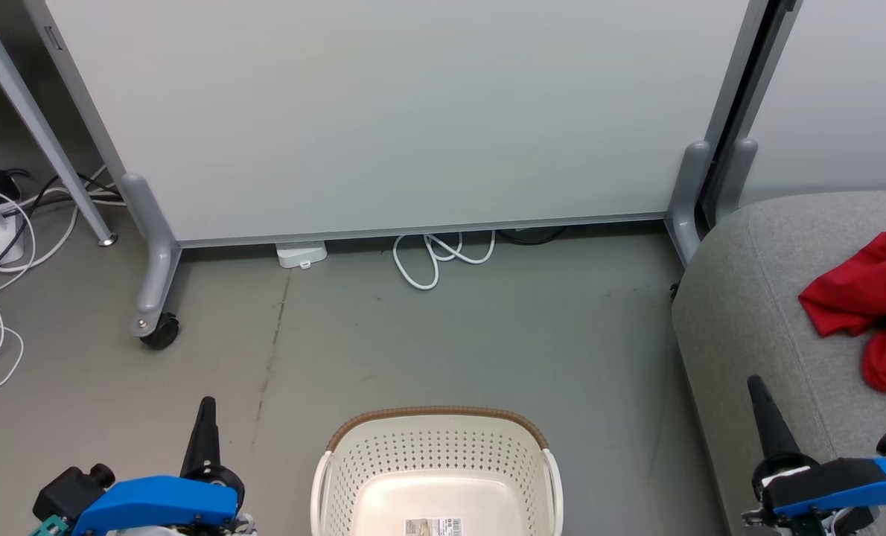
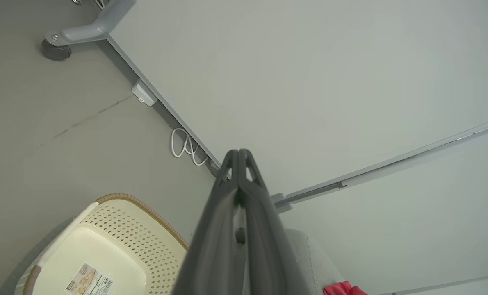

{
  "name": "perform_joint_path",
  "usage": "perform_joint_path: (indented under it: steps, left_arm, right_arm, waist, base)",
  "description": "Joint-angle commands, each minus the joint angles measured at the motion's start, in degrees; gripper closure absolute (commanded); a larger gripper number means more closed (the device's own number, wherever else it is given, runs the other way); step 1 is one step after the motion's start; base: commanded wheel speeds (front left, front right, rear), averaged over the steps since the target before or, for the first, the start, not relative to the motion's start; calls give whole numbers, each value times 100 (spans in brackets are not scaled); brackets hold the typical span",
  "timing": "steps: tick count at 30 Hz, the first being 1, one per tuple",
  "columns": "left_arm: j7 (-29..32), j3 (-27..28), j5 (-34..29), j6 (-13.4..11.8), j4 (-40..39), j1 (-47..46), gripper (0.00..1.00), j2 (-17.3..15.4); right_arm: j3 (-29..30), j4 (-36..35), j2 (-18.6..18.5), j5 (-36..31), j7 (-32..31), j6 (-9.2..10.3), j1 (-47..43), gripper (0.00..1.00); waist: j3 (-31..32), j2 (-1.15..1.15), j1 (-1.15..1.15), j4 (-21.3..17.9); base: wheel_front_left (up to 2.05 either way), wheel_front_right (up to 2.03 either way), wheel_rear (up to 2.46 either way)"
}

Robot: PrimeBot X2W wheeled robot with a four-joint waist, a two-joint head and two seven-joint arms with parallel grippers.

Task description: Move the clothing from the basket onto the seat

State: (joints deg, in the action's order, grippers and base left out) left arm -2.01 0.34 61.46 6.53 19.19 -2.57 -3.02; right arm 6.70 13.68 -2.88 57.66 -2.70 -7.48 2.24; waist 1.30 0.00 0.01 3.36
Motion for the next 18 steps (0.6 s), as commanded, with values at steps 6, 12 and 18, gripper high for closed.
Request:
perform_joint_path:
  steps: [6,12,18]
  left_arm:
    - [128,120,451,-27,-166,-198,100,-6]
    - [237,200,830,-35,-243,-221,100,-4]
    - [317,253,1133,-42,-304,-256,100,-1]
  right_arm:
    - [-1,-27,-8,527,-58,-2,188,100]
    - [-1,-9,-7,946,-113,-2,233,100]
    - [-1,4,-6,1286,-150,-2,273,100]
  waist:
    - [-13,0,0,-34]
    - [-25,0,0,-68]
    - [-36,0,0,-98]
  base:
    - [0,0,0]
    - [0,0,0]
    - [0,0,0]
